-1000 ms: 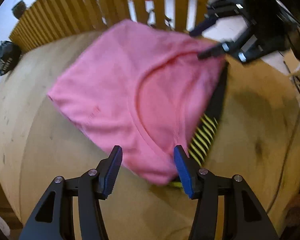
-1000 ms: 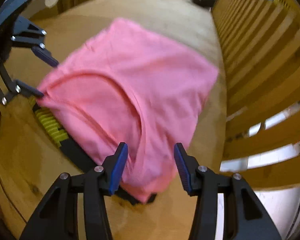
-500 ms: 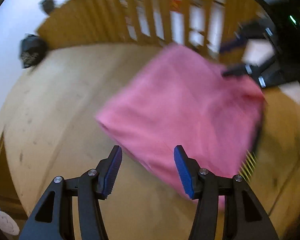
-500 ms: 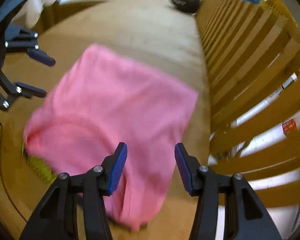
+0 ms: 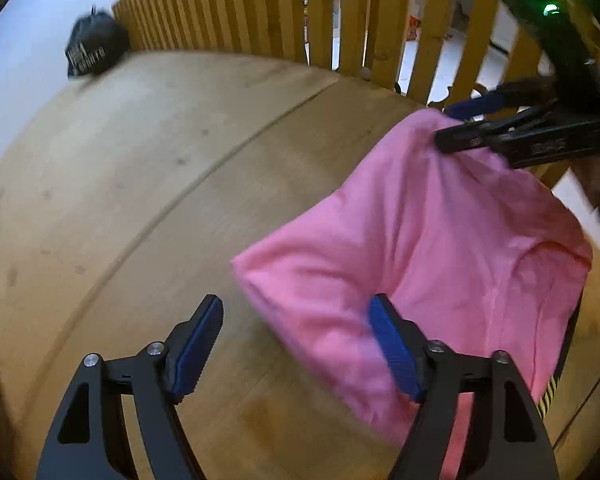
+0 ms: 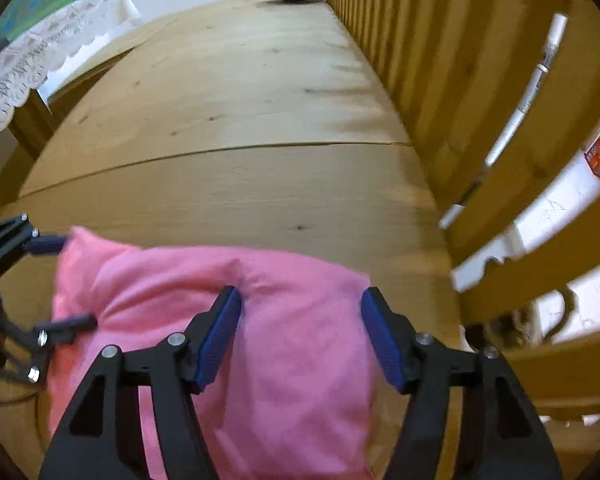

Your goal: Fold clothes

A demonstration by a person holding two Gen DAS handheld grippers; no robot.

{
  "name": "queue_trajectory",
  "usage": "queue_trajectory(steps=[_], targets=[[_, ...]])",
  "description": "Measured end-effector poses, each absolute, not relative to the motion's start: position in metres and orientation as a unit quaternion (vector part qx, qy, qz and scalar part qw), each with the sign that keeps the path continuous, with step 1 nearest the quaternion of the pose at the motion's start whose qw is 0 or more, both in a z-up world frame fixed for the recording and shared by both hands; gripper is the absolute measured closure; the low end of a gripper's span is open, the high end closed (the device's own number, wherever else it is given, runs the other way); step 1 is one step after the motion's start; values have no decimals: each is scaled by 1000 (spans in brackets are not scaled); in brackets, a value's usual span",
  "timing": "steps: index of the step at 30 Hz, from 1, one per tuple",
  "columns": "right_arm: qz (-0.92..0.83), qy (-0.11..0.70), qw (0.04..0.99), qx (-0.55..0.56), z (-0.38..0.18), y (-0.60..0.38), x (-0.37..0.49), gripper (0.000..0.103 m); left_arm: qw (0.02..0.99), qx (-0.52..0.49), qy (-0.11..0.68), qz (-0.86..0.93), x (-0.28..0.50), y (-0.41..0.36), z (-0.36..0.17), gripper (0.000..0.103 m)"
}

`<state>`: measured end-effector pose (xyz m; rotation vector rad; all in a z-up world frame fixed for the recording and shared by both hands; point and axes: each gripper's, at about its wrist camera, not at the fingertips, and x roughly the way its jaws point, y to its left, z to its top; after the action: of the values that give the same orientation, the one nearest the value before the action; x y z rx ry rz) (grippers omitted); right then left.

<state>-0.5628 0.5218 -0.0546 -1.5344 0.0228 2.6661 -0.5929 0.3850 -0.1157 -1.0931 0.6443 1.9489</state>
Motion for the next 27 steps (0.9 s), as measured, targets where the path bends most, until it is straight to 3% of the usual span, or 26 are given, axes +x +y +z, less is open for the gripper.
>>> queue_trajectory(steps=[4, 10, 12, 14, 20, 27], targets=[[862, -80, 13, -501, -44, 504, -517, 41, 422, -393, 276, 769, -555, 380, -85, 31], [825, -129, -9, -550, -80, 494, -477, 41, 443, -405, 349, 720, -530, 390, -111, 31], [822, -113, -10, -559, -87, 500, -473, 41, 430, -428, 332, 722, -539, 385, -121, 26], [824, -93, -7, -558, -86, 507, -467, 41, 406, -451, 313, 730, -549, 378, -124, 30], [861, -42, -12, -506, -60, 503, -415, 41, 423, -397, 269, 768, -498, 362, -73, 31], [852, -59, -35, -519, -92, 469, -413, 41, 423, -404, 350, 732, -469, 406, -131, 31]])
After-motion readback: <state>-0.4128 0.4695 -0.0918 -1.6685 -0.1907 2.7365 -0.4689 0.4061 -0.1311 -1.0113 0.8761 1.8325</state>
